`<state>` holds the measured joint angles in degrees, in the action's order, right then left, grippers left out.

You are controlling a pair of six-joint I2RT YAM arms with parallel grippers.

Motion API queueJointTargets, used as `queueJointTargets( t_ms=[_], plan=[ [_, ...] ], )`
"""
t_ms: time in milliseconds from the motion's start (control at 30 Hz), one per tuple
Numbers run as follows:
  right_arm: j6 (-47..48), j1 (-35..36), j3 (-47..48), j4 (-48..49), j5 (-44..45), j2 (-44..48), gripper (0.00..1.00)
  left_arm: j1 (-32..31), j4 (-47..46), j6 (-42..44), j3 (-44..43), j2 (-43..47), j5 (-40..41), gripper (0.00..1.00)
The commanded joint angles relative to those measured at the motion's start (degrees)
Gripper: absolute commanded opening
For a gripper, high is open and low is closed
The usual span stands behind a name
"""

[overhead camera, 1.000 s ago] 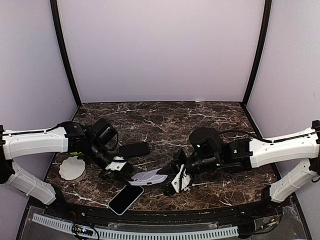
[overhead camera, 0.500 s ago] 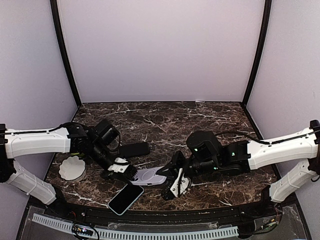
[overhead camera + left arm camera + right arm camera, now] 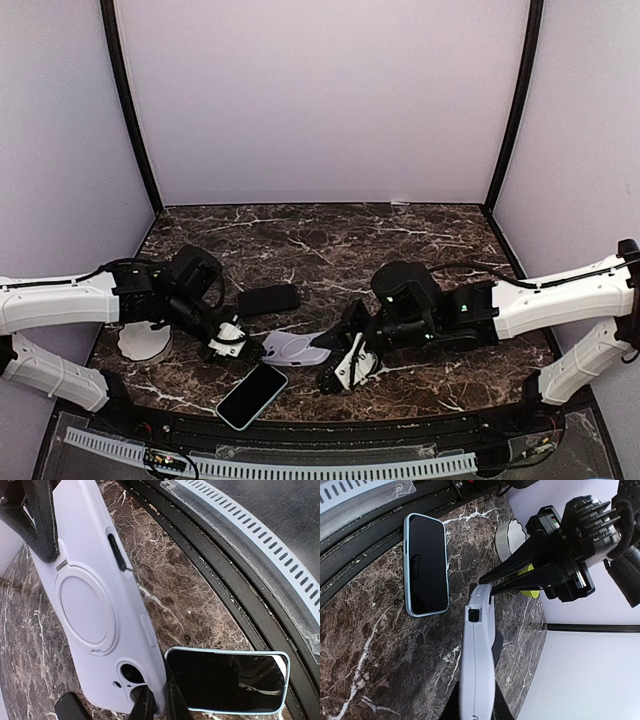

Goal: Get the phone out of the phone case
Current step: Remove the top left corner of the phone case.

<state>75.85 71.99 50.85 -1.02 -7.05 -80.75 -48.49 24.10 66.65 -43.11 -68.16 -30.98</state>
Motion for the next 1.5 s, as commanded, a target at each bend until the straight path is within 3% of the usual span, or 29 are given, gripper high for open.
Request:
queueJointTargets(
  t_ms=[0,300,533,733,867,1233,1467],
  plan=[
    [-5.1,1.7,3.09,1.21,-11.7,-0.53,0.0,0.66,-8.75,1.73,0.8,2.34,6.35,0.0],
    [-7.32,1.75,2.63,1.89,-13.27,-0.59,0.0,0.74,-16.84,0.9,4.3,4.86,14.07,0.02],
    [-10.19,0.38,0.81,8.08,-10.75,-0.53,0.0,0.76,-18.74,0.29,5.72,6.06,13.92,0.4],
    [-15.42,-1.69,-1.63,13.0,-9.28,1.16,0.0,0.75,-21.63,-0.02,6.81,6.56,17.32,0.53],
    [-21.79,-3.73,-3.11,16.35,-6.74,2.54,0.0,1.44,-25.8,-0.88,7.76,7.06,21.52,0.56],
    [-39.09,-11.4,-6.11,25.88,-1.96,3.97,0.0,8.94,-32.11,-11.45,5.98,7.8,20.72,0.61],
    [-57.71,-18.27,-2.73,31.38,3.11,3.52,0.0,11.9,-38.12,-17.41,5.82,6.29,24.61,0.62]
  ],
)
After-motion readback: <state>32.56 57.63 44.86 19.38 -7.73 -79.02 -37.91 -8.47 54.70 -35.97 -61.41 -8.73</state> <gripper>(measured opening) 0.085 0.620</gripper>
